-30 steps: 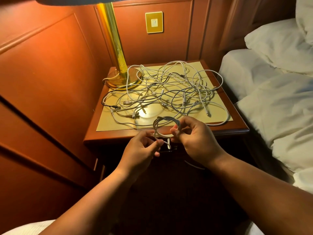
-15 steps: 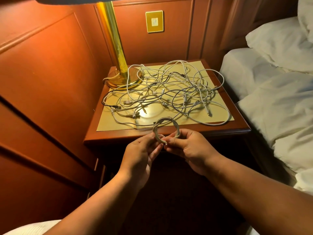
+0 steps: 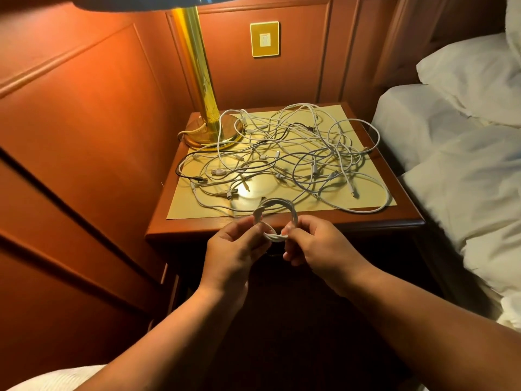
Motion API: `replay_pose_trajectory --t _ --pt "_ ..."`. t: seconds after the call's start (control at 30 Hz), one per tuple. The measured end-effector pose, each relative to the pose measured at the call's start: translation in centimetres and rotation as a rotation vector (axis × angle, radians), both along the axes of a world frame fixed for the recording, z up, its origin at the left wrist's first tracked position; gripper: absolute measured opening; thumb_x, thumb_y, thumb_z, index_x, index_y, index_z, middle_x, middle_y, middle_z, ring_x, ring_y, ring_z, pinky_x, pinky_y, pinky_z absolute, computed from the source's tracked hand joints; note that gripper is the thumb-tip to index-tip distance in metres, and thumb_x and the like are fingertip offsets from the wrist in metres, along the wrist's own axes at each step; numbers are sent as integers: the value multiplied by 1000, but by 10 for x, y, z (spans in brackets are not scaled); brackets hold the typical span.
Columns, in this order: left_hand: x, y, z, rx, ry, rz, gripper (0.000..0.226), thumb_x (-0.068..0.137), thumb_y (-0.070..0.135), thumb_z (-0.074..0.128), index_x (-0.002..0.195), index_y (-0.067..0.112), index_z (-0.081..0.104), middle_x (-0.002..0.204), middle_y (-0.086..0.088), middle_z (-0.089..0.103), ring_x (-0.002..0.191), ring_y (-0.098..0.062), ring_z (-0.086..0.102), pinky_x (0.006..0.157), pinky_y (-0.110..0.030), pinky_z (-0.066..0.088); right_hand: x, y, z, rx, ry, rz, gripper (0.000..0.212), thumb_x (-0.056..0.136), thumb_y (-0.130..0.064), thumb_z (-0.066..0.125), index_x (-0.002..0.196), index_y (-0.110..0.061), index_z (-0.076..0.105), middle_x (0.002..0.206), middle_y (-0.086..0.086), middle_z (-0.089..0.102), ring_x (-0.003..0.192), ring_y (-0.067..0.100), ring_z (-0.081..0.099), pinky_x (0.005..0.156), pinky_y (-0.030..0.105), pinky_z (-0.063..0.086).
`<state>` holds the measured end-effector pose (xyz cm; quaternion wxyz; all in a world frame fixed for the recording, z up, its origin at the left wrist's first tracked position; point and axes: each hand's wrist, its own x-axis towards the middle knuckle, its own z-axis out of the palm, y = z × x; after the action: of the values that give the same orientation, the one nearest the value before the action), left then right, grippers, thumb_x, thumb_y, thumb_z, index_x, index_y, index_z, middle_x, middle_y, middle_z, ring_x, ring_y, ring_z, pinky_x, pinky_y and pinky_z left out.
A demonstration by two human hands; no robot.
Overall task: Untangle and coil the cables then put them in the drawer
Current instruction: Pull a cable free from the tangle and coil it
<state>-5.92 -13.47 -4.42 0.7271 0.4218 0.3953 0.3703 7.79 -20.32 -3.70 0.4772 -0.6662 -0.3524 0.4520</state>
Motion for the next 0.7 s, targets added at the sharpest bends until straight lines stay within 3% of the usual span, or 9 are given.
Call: replay_pose_trajectory --t 0.1,0.23,0.3,0.37,0.43,0.53,0.63,0.7 --pt "3 0 -2 -60 8 -58 46 70 21 72 113 10 65 97 -7 73 99 -20 65 89 -34 45 -2 2 -7 -74 29 -6 20 103 -23 47 102 -13 64 77 6 64 69 17 66 60 25 52" --pt "0 2 -4 -229 -36 -149 53 79 21 66 131 19 56 102 -1 69 94 -12 63 83 -34 36 -3 4 -8 -100 161 -28 22 104 -23 45 95 -12 63 76 8 65 66 18 66 57 25 51" --pt "-3 3 -3 -295 -125 -188 51 79 21 63 130 18 57 101 -6 65 91 -15 61 83 -35 38 -3 5 -6 -101 239 -42 24 104 -22 46 92 -10 63 73 7 66 64 17 66 56 25 51" --pt "-3 3 0 -326 -208 -198 38 80 19 61 118 15 59 85 -5 61 81 -17 60 83 -35 41 -3 6 -3 -97 331 -55 22 103 -19 47 91 -8 62 70 6 66 60 16 64 55 23 51" --pt "-2 5 0 -237 -196 -194 35 79 13 68 112 14 58 79 -6 62 82 -21 63 86 -38 45 -2 6 -1 -84 409 -59 20 102 -16 48 92 -7 62 71 8 68 60 15 64 53 22 51" --pt "-2 6 0 -16 -55 -202 55 71 7 73 122 16 55 106 -20 67 103 -34 66 93 -43 49 2 3 1 -84 477 -52 20 102 -17 49 100 -5 65 82 11 71 65 16 66 55 23 52" --pt "-3 6 -1 117 85 -149 51 75 3 76 119 24 59 111 -23 64 104 -32 65 91 -43 51 6 1 5 -95 504 -13 26 103 -23 46 102 -4 66 88 15 70 69 18 66 58 25 52" --pt "-4 7 -1 199 132 -154 49 83 -4 71 122 23 59 107 -19 66 96 -24 67 85 -35 53 10 1 8 -117 502 20 31 101 -30 46 100 -6 65 92 15 69 75 21 65 65 28 52"
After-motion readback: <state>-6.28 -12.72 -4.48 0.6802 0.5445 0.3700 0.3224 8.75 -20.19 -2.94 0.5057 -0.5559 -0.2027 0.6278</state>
